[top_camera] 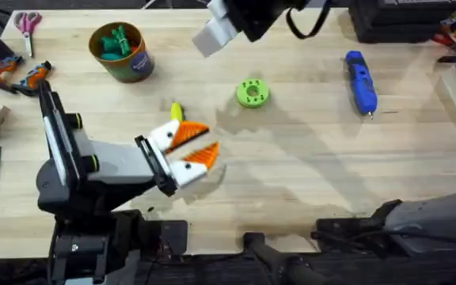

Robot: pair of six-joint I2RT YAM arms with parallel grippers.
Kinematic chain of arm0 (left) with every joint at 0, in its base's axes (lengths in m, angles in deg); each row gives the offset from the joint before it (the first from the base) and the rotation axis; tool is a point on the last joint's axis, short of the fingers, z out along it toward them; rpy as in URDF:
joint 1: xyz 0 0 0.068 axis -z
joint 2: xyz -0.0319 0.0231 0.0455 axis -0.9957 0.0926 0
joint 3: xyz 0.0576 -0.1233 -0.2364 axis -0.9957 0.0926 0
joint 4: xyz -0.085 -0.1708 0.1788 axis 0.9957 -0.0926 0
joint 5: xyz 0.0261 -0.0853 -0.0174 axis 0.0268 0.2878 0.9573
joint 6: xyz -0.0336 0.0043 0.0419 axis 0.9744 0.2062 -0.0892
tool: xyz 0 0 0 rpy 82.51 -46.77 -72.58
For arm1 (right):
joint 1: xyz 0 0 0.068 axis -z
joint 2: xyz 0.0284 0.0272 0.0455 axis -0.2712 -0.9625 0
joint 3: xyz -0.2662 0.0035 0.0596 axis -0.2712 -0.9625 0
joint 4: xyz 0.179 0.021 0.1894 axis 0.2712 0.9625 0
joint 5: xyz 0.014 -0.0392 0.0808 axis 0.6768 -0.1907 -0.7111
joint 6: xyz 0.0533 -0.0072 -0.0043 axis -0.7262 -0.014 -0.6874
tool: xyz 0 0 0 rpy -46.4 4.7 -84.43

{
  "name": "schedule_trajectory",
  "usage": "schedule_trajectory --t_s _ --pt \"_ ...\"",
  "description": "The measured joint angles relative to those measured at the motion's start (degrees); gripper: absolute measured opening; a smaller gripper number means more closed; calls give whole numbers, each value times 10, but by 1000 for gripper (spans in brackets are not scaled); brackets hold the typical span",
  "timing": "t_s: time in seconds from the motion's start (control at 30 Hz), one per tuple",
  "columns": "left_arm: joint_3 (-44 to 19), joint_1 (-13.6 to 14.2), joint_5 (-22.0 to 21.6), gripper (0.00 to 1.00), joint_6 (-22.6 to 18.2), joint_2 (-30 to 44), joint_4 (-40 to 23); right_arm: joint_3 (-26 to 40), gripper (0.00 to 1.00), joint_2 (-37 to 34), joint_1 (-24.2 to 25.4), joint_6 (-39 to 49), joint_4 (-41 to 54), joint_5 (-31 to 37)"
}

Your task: Pick up the gripper from the table and insert it into the empty holder that is missing its gripper. Then pick up a screw, insert it into the mounting hole, and use the screwdriver to tighten it. Finally, clean up the table by picking up the vegetable and placing it into the bucket.

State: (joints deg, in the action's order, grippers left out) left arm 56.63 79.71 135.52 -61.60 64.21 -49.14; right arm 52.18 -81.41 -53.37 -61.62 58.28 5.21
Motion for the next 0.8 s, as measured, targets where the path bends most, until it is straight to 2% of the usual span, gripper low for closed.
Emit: schedule_trajectory --t_s 0.07,0.1,0.3,0.37,0.4,0.5,0.7,0.73,0.8 --pt "0 0 0 43 -2 0 0 0 824 10 9 0 2 0" --pt "0 0 0 15 -2 0 0 0 824 16 15 0 5 0" --pt "0 0 0 6 -2 0 0 2 824 80 84 0 95 0" --pt "0 0 0 6 -2 0 0 4 825 96 119 2 144 0" --pt "0 0 0 6 -2 0 0 4 826 108 170 2 182 0" --pt "0 0 0 6 -2 0 0 -11 826 118 216 2 176 -5" --pt "0 0 0 6 -2 0 0 -119 827 173 291 -5 134 -18" --pt "0 0 0 6 -2 0 0 -186 895 202 334 -11 105 -20" --pt "0 0 0 6 -2 0 0 -219 963 210 365 -11 100 -19"
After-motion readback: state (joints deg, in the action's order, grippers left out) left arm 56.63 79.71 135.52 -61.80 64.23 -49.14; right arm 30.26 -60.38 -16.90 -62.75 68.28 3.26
